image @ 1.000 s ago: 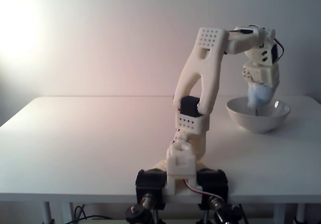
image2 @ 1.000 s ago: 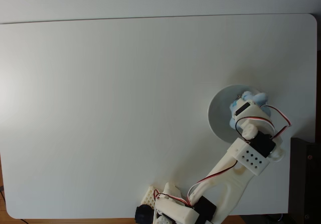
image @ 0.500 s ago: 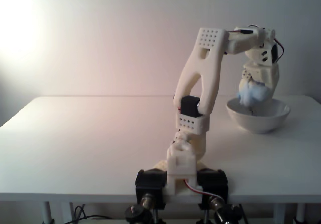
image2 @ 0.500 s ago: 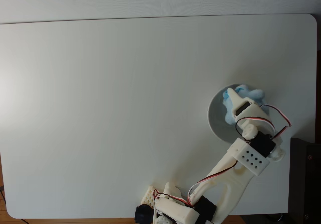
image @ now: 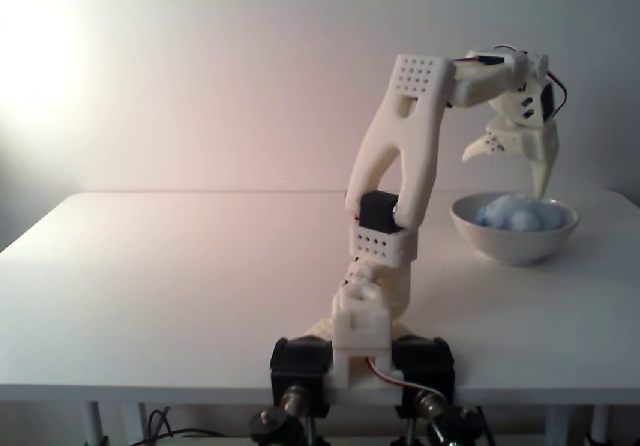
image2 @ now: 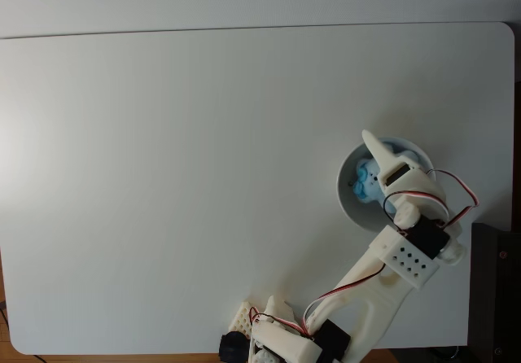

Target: Grasp a skyblue doll and put it into the bowl.

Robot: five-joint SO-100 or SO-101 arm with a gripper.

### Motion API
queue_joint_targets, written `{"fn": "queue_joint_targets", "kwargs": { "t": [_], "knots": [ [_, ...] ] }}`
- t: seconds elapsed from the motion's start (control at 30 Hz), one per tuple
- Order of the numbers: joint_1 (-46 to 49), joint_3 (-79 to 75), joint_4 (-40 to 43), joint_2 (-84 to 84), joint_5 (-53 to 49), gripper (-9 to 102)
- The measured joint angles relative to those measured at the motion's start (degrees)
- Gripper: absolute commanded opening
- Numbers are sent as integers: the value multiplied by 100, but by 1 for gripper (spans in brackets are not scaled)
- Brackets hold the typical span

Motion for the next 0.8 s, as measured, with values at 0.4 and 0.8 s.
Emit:
{"fn": "queue_joint_targets", "kwargs": {
  "t": [0.4, 0.8],
  "knots": [
    [-26, -149, 9, 782, 0, -1],
    [-1239, -149, 9, 2180, -9, 2]
  ]
}}
